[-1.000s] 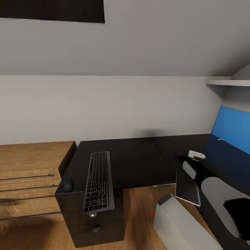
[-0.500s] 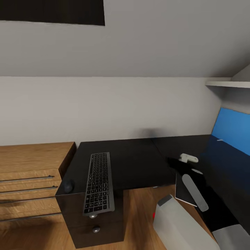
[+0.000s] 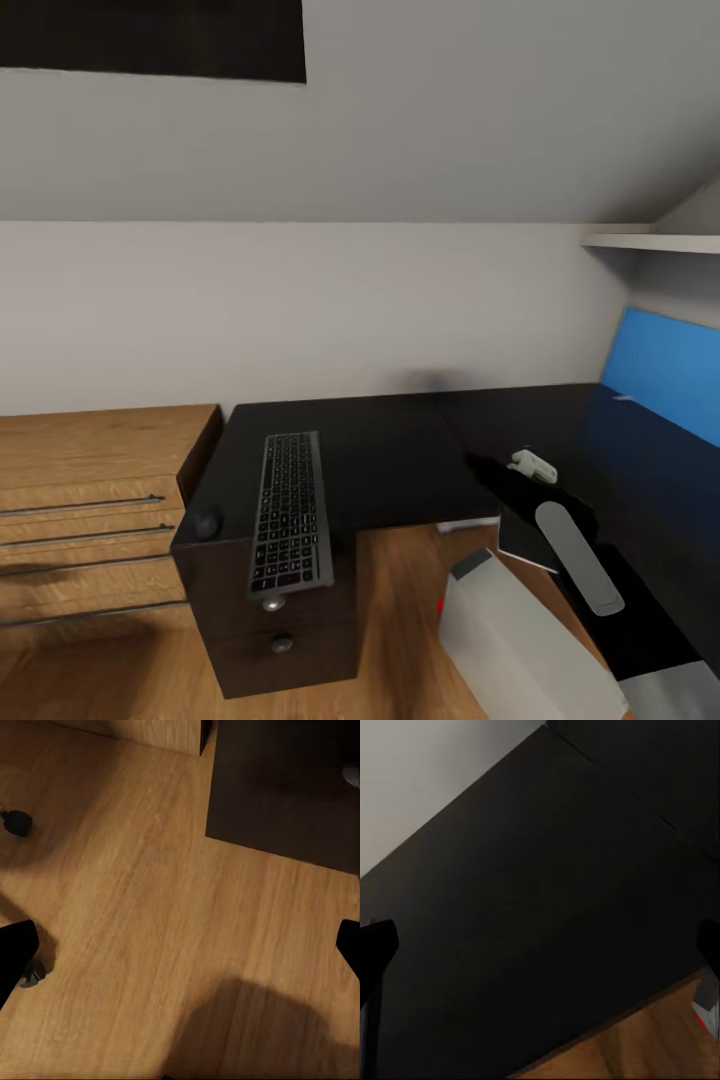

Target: In the bedroom, organize the workspace by keeping the computer under the desk, ensuring the monitor is on the desk, placing the keyboard on the desk next to the monitor, placing the mouse on the desk next to the keyboard, moving the folder from the swivel chair onto the desk next to the mouse, stacking the notebook on top of the folder with the pen on top of the notebook, and positioning the swivel chair next to the desk.

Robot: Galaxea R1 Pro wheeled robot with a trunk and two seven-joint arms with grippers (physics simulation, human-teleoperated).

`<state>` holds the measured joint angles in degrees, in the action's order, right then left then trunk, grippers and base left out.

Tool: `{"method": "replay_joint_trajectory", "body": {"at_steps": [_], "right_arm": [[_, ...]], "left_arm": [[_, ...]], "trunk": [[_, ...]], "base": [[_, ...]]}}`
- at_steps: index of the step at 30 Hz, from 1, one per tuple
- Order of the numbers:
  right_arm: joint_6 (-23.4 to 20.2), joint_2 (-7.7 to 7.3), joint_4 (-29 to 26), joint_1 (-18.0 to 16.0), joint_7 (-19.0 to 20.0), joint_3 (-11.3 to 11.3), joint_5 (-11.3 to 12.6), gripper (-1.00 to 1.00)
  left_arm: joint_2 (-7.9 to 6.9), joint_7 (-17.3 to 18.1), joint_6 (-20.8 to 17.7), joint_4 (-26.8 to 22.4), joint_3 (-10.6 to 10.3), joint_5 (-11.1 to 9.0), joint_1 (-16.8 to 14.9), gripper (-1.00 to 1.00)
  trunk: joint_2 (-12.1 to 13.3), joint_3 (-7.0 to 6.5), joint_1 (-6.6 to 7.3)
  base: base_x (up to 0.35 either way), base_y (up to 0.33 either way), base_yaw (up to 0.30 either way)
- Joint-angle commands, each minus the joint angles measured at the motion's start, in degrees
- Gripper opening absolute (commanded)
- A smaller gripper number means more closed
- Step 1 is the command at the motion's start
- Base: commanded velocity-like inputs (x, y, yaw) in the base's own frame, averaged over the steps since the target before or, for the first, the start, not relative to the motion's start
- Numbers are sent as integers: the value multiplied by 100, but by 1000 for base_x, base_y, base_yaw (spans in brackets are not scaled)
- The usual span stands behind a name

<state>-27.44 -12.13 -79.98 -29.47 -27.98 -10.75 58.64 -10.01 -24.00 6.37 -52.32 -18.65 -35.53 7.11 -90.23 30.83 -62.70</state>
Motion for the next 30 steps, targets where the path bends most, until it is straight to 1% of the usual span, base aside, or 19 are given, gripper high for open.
{"method": "replay_joint_trajectory", "body": {"at_steps": [1, 9, 19, 26, 30], "right_arm": [[1, -2, -6, -5, -54, -13, 48, 100], [19, 7, 10, 2, -50, -15, 50, 100], [156, 17, 24, 3, -50, -23, 54, 100], [182, 17, 32, 3, -44, -24, 59, 100], [266, 34, 147, 3, -8, -38, 56, 100]], "left_arm": [[-10, -35, 40, -7, -33, -60, -3, 100], [-10, -35, 40, -7, -33, -59, -3, 100], [-10, -35, 44, -7, -36, -52, -2, 100], [-10, -44, 42, -8, -39, -56, -2, 100], [-10, -43, 54, -66, -27, -49, -4, 100]], "trunk": [[-4, -1, 3], [-4, -28, 3], [-4, -20, 3], [-4, -9, 3], [-4, -8, 3]], "base": [[-321, 147, -197], [-297, 192, -255], [-284, 212, -274], [-249, 149, -79], [-50, 19, -8]]}}
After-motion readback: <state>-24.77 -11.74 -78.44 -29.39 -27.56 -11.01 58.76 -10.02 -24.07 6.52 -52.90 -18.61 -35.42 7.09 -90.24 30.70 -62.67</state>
